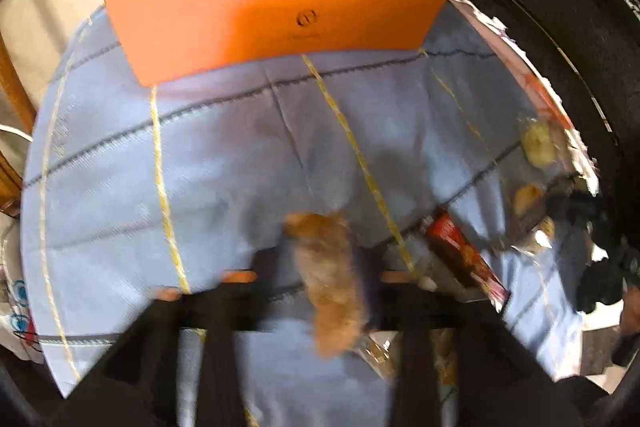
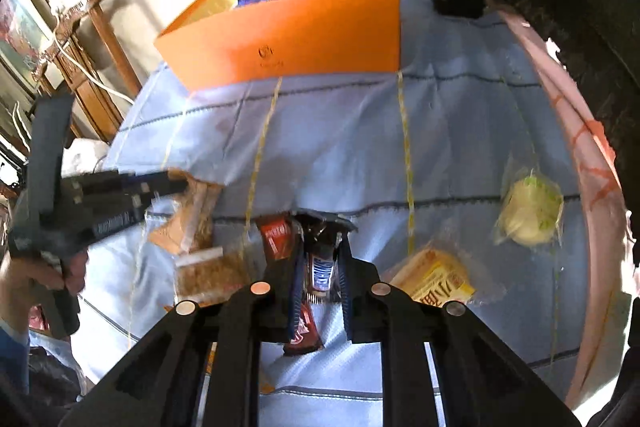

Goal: Organize snacks
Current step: 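Grasp a tan pastry bag with the left tool while the right tool grasps a Snickers bar, then drop the pastry bag into the box with the left tool while the right tool drops the Snickers bar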

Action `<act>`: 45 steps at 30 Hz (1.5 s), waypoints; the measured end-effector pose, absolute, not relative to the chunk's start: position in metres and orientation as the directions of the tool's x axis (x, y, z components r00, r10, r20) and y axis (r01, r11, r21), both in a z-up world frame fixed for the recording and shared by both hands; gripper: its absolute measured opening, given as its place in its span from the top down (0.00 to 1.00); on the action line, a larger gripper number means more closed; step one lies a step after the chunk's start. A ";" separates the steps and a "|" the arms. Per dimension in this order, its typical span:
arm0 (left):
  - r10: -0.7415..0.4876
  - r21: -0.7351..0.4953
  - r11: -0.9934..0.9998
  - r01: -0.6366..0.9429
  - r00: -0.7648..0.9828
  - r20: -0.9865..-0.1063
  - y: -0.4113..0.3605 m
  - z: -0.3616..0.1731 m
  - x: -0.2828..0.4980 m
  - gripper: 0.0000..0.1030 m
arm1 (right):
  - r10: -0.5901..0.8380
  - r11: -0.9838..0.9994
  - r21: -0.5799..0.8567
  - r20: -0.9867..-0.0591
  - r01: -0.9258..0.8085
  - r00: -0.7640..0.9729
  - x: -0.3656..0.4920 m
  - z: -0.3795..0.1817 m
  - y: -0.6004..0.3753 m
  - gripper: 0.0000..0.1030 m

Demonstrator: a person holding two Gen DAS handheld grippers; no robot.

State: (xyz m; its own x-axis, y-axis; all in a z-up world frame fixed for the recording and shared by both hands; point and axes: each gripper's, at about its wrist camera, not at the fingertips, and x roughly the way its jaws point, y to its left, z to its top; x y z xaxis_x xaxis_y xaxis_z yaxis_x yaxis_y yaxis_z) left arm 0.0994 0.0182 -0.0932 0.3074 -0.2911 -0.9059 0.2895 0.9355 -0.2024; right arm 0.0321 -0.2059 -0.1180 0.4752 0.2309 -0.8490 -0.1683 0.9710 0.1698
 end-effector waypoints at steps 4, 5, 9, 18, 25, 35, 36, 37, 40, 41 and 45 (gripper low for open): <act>-0.320 -0.248 0.933 0.260 0.292 -0.901 0.020 -0.108 0.099 0.04 | 0.215 0.974 0.151 -0.856 -0.170 0.470 0.033 -0.121 -0.208 0.85; -0.296 -0.229 0.939 0.255 0.269 -0.917 0.020 -0.118 0.100 0.04 | 0.227 0.972 0.168 -0.858 -0.164 0.460 0.033 -0.123 -0.209 0.85; -0.158 -0.040 0.926 0.376 0.289 -0.944 -0.003 -0.131 0.090 0.31 | 0.238 0.970 0.184 -0.858 -0.160 0.455 0.032 -0.125 -0.208 0.85; -0.279 -0.123 0.921 0.370 0.406 -0.870 0.000 -0.040 0.084 0.66 | 0.282 0.959 0.229 -0.816 -0.165 0.504 0.044 -0.103 -0.207 0.85; -0.240 -0.121 0.964 0.238 0.570 -0.786 0.011 0.036 0.144 0.66 | 0.305 0.951 0.238 -0.649 -0.196 0.697 0.118 -0.027 -0.192 0.85; -0.179 -0.066 0.977 0.201 0.620 -0.764 0.039 0.082 0.237 0.66 | 0.312 0.950 0.209 -0.587 -0.233 0.747 0.225 0.040 -0.191 0.85; -0.163 -0.046 0.979 0.200 0.624 -0.764 0.040 0.083 0.240 0.66 | 0.307 0.952 0.201 -0.586 -0.233 0.750 0.228 0.042 -0.189 0.85; -0.151 -0.032 0.980 0.197 0.629 -0.763 0.042 0.084 0.245 0.66 | 0.314 0.949 0.204 -0.585 -0.239 0.748 0.233 0.045 -0.189 0.85; -0.118 -0.007 0.985 0.172 0.643 -0.757 0.041 0.088 0.250 0.66 | 0.315 0.949 0.203 -0.584 -0.241 0.748 0.240 0.048 -0.188 0.85; -0.117 -0.002 0.984 0.175 0.646 -0.754 0.040 0.088 0.252 0.66 | 0.309 0.951 0.197 -0.584 -0.238 0.751 0.242 0.048 -0.187 0.85; -0.132 -0.001 0.981 0.196 0.658 -0.741 0.027 0.089 0.264 0.65 | 0.285 0.958 0.197 -0.580 -0.208 0.763 0.254 0.052 -0.188 0.85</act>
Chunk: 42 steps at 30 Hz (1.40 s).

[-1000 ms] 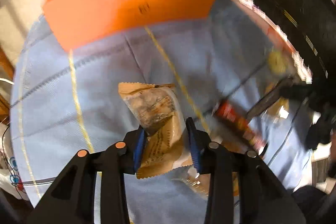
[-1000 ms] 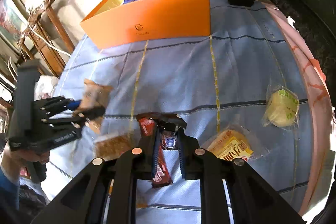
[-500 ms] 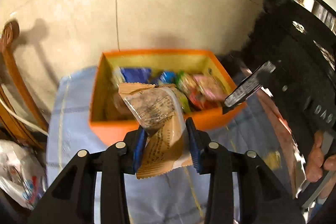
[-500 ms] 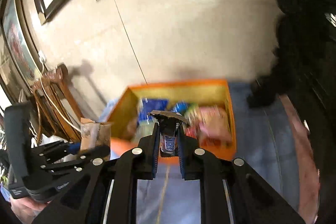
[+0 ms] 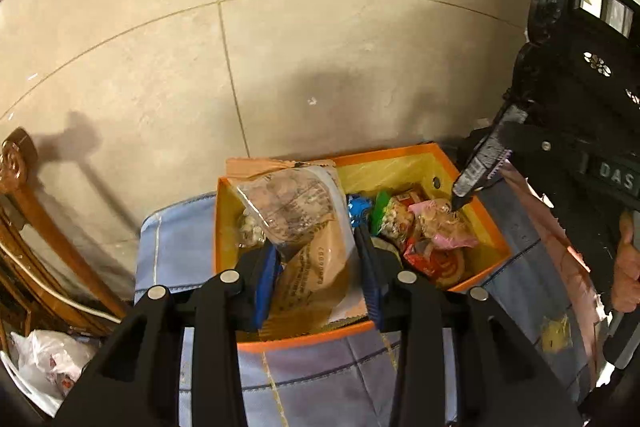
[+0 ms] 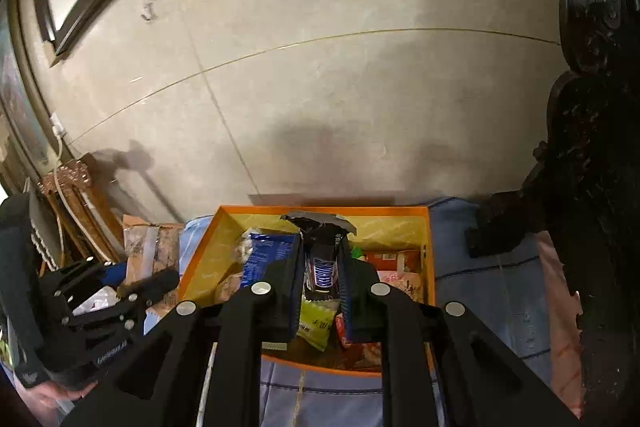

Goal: Organize snacks
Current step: 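Drop the pastry bag into the box with the left tool while the right tool drops the Snickers bar, then grasp a brown bread loaf bag with the left tool while the right tool grasps a chocolate wafer bar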

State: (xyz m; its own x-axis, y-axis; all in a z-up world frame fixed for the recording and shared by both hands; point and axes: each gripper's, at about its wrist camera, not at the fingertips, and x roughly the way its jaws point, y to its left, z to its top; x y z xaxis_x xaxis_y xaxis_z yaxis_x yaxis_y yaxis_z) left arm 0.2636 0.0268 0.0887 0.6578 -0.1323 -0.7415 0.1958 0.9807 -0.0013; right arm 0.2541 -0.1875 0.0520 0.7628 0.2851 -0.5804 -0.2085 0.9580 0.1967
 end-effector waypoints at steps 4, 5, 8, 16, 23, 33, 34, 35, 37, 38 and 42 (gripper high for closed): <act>-0.085 0.001 0.993 0.114 0.744 -0.662 0.025 0.097 0.268 0.08 | 0.251 0.966 0.208 -0.596 -0.155 0.763 0.268 0.051 -0.191 0.33; -0.047 0.029 0.996 0.085 0.770 -0.637 0.024 0.098 0.268 0.04 | 0.217 0.974 0.190 -0.613 -0.125 0.760 0.271 0.051 -0.193 0.10; -0.038 0.089 0.988 0.124 0.763 -0.645 0.019 0.095 0.266 0.04 | 0.157 0.983 0.172 -0.579 -0.069 0.800 0.260 0.056 -0.206 0.03; -0.106 0.005 0.985 0.171 0.631 -0.769 0.029 0.039 0.189 0.04 | 0.168 0.985 0.074 -0.649 -0.158 0.742 0.169 0.033 -0.221 0.03; -0.167 -0.050 0.960 0.276 0.420 -0.892 0.003 -0.067 0.078 0.04 | 0.217 0.929 0.041 -0.864 -0.367 0.454 0.085 -0.093 -0.181 0.04; -0.238 -0.113 0.930 0.350 0.337 -0.911 -0.029 -0.135 0.056 0.04 | 0.098 0.888 -0.069 -0.937 -0.455 0.335 0.045 -0.183 -0.178 0.05; -0.239 -0.119 0.925 0.362 0.308 -0.921 -0.031 -0.141 0.058 0.04 | 0.064 0.884 -0.108 -0.936 -0.454 0.346 0.041 -0.190 -0.183 0.04; -0.236 -0.125 0.919 0.374 0.269 -0.934 -0.036 -0.150 0.059 0.04 | 0.058 0.884 -0.120 -0.930 -0.452 0.362 0.039 -0.192 -0.187 0.04; -0.256 -0.137 0.906 0.401 0.259 -0.931 -0.046 -0.155 0.051 0.04 | 0.094 0.904 -0.067 -0.933 -0.423 0.347 0.037 -0.192 -0.196 0.04; -0.263 -0.133 0.901 0.413 0.275 -0.925 -0.046 -0.156 0.048 0.04 | 0.115 0.908 -0.041 -0.932 -0.416 0.345 0.037 -0.192 -0.197 0.04; -0.334 -0.234 0.899 0.370 0.234 -0.913 -0.025 -0.166 0.040 0.04 | 0.183 0.904 0.023 -0.924 -0.427 0.337 0.036 -0.192 -0.194 0.04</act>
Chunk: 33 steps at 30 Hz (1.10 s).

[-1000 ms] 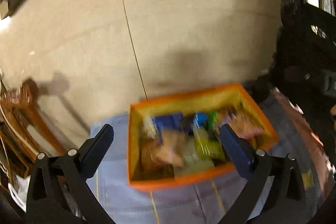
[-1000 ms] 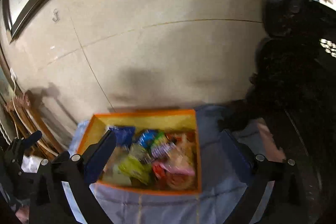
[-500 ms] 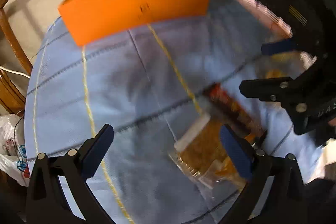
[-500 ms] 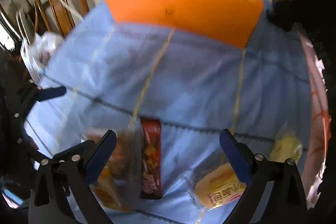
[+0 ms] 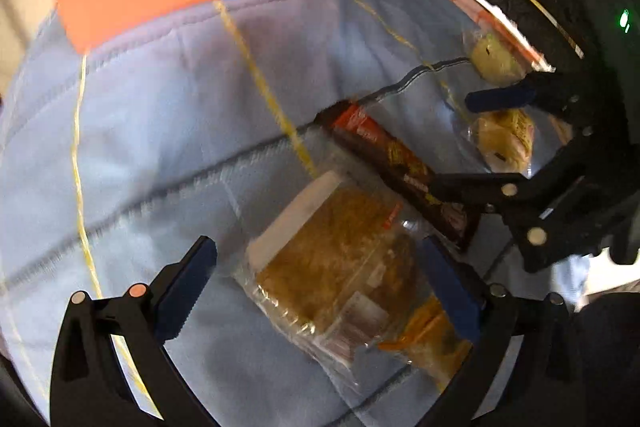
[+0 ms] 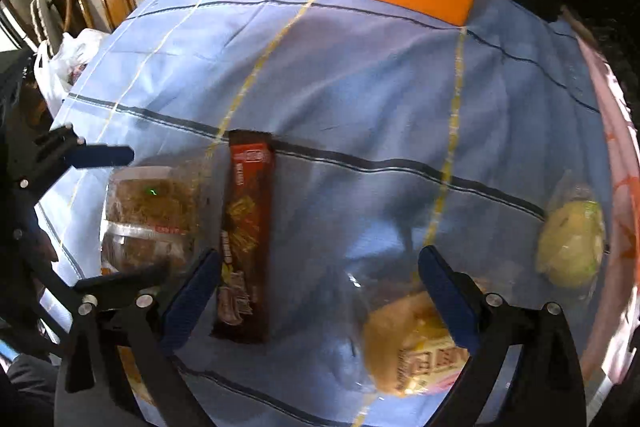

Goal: Organize snacks
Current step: 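Grasp a brown bread loaf bag with the left tool while the right tool grasps a chocolate wafer bar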

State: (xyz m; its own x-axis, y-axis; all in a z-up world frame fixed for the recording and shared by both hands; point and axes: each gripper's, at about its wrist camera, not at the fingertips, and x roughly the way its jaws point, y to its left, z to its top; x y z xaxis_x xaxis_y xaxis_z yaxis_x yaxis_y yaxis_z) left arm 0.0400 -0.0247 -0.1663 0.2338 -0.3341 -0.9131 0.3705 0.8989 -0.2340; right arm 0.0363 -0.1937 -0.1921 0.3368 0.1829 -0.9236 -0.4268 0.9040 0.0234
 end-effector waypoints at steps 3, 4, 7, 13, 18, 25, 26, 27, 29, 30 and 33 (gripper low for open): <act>-0.337 -0.237 0.894 0.381 0.224 -0.914 -0.019 -0.164 0.027 0.04 | 0.260 0.896 0.117 -0.920 -0.427 0.293 0.037 -0.192 -0.192 0.04; -0.330 -0.217 0.888 0.406 0.235 -0.914 -0.020 -0.162 0.025 0.04 | 0.295 0.894 0.161 -0.914 -0.419 0.278 0.042 -0.194 -0.189 0.04; -0.316 -0.135 0.861 0.491 0.308 -0.898 -0.032 -0.150 0.026 0.04 | 0.227 0.889 0.063 -0.921 -0.454 0.317 0.042 -0.203 -0.180 0.03; -0.359 -0.192 0.885 0.425 0.358 -0.862 -0.037 -0.156 0.038 0.04 | 0.152 0.877 -0.067 -0.901 -0.475 0.407 0.026 -0.201 -0.179 0.45; -0.310 -0.202 0.938 0.281 0.422 -0.852 -0.048 -0.151 0.027 0.29 | 0.122 0.876 -0.093 -0.907 -0.474 0.403 0.024 -0.195 -0.174 0.77; -0.295 -0.214 0.949 0.230 0.415 -0.861 -0.044 -0.134 0.002 0.48 | 0.213 0.910 0.055 -0.913 -0.412 0.349 0.031 -0.190 -0.196 0.77; -0.270 -0.173 0.951 0.256 0.416 -0.868 -0.046 -0.136 -0.002 0.45 | 0.209 0.915 0.057 -0.913 -0.400 0.349 0.031 -0.191 -0.197 0.77; -0.247 -0.138 0.953 0.269 0.431 -0.868 -0.047 -0.136 -0.006 0.28 | 0.191 0.921 0.043 -0.916 -0.388 0.352 0.030 -0.192 -0.199 0.77; -0.268 -0.138 0.940 0.311 0.427 -0.863 -0.044 -0.136 -0.017 0.04 | 0.182 0.918 0.025 -0.914 -0.397 0.362 0.031 -0.197 -0.200 0.77; -0.299 -0.161 0.925 0.343 0.402 -0.866 -0.044 -0.138 -0.023 0.04 | 0.175 0.913 0.010 -0.912 -0.407 0.370 0.029 -0.198 -0.199 0.77; -0.262 -0.130 0.915 0.383 0.318 -0.911 -0.054 -0.155 -0.029 0.04 | 0.193 0.925 0.047 -0.913 -0.377 0.360 0.030 -0.198 -0.205 0.77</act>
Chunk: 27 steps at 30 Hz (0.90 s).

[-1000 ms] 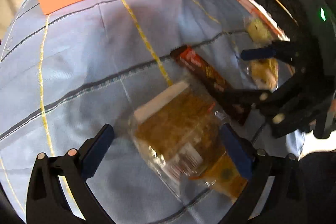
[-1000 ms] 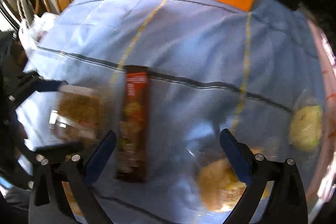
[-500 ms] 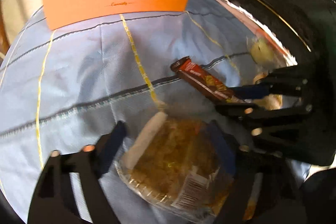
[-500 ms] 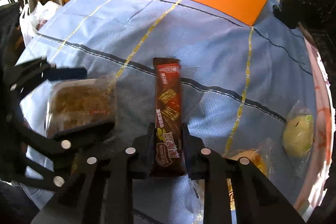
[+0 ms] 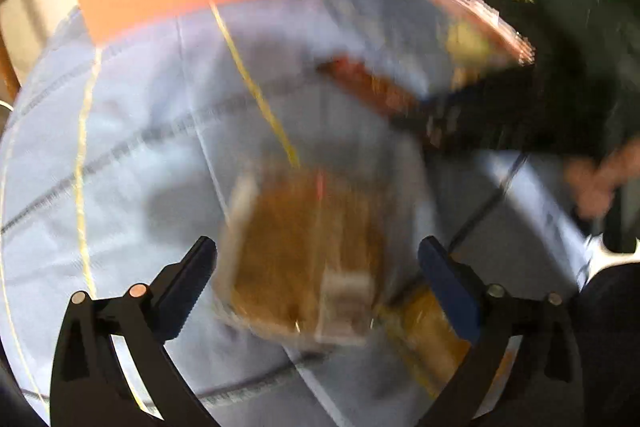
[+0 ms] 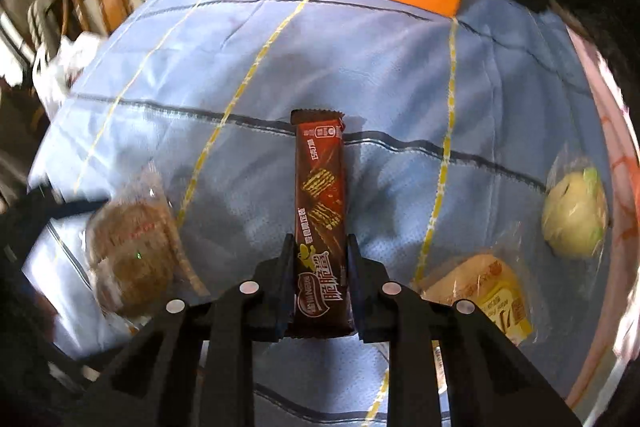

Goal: Organize snacks
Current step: 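Grasp a brown bread loaf bag with the left tool while the right tool grasps a chocolate wafer bar, then drop the bread loaf into the box with the left tool while the right tool drops the wafer bar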

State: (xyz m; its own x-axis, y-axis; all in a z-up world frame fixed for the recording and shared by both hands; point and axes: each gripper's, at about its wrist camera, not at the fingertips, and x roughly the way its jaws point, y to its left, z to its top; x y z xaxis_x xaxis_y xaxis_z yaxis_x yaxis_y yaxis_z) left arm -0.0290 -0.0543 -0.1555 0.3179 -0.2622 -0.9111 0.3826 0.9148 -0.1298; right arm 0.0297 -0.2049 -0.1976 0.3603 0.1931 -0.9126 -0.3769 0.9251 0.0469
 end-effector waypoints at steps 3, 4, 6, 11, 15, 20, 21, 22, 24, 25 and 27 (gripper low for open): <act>-0.224 -0.024 0.873 0.487 0.356 -0.907 -0.068 -0.160 -0.037 0.04 | 0.214 0.930 0.080 -0.912 -0.360 0.349 0.034 -0.198 -0.205 0.77; -0.240 -0.045 0.879 0.475 0.360 -0.902 -0.066 -0.159 -0.035 0.04 | 0.212 0.929 0.077 -0.911 -0.361 0.352 0.032 -0.198 -0.205 0.77; -0.240 -0.074 0.909 0.410 0.370 -0.897 -0.062 -0.155 -0.030 0.26 | 0.195 0.926 0.049 -0.911 -0.373 0.364 0.030 -0.198 -0.202 0.77; -0.199 -0.079 0.937 0.341 0.331 -0.923 -0.059 -0.150 -0.022 0.28 | 0.221 0.927 0.088 -0.913 -0.364 0.343 0.027 -0.197 -0.208 0.77; -0.205 -0.114 0.954 0.277 0.328 -0.922 -0.060 -0.128 -0.018 0.28 | 0.219 0.941 0.087 -0.892 -0.327 0.395 0.027 -0.183 -0.217 0.77; -0.225 -0.148 0.969 0.195 0.467 -0.855 -0.040 -0.073 0.001 0.28 | 0.253 0.948 0.111 -0.833 -0.298 0.492 0.034 -0.137 -0.229 0.77; -0.226 -0.145 0.969 0.199 0.491 -0.841 -0.037 -0.062 0.006 0.28 | 0.255 0.949 0.112 -0.821 -0.295 0.510 0.037 -0.127 -0.231 0.77; -0.224 -0.137 0.970 0.202 0.522 -0.823 -0.032 -0.049 0.011 0.28 | 0.256 0.951 0.111 -0.806 -0.289 0.534 0.041 -0.115 -0.232 0.77; -0.213 -0.124 0.973 0.193 0.562 -0.799 -0.021 -0.030 0.027 0.28 | 0.263 0.953 0.116 -0.772 -0.279 0.578 0.052 -0.092 -0.234 0.77; -0.211 -0.122 0.974 0.191 0.575 -0.790 -0.015 -0.025 0.036 0.28 | 0.267 0.954 0.122 -0.762 -0.274 0.590 0.057 -0.084 -0.234 0.77; -0.205 -0.119 0.977 0.180 0.607 -0.768 -0.004 -0.013 0.055 0.28 | 0.266 0.956 0.120 -0.741 -0.268 0.617 0.071 -0.066 -0.231 0.77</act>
